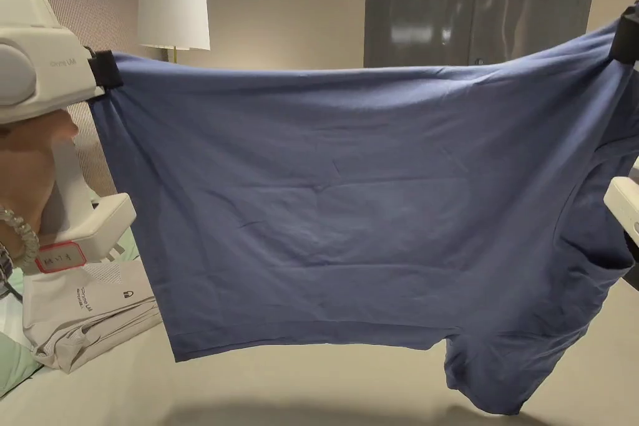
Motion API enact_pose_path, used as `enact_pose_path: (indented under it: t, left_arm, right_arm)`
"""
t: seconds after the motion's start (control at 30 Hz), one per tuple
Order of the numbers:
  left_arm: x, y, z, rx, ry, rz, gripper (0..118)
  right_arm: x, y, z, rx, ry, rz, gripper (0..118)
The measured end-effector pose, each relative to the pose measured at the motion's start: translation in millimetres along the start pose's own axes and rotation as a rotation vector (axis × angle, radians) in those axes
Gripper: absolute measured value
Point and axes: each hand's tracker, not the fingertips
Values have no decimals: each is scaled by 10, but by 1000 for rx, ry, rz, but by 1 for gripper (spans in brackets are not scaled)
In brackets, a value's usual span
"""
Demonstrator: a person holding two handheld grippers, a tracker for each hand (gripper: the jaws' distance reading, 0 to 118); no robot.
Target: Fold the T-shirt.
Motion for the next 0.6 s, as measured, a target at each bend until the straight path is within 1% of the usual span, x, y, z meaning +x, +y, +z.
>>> enact_pose_path:
  t: [0.1, 0.23, 0.5, 0.6]
  left_arm:
    - [-47, -256, 161, -45, -4, -5, 4]
    - [-142, -654, 472, -142, 1, -6, 4]
    - [-437, -1421, 1419, -298, 2, 0, 4]
    - [-556, -1727, 1863, -359, -2, -46, 4]
  right_arm:
    - [83, -235, 172, -54, -4, 19, 6]
    - [188, -534, 613, -139, 2, -3, 6]
    - [408, -1149, 1922, -291, 12, 3, 6]
    - [503, -1386, 2425, -375, 15, -6, 6]
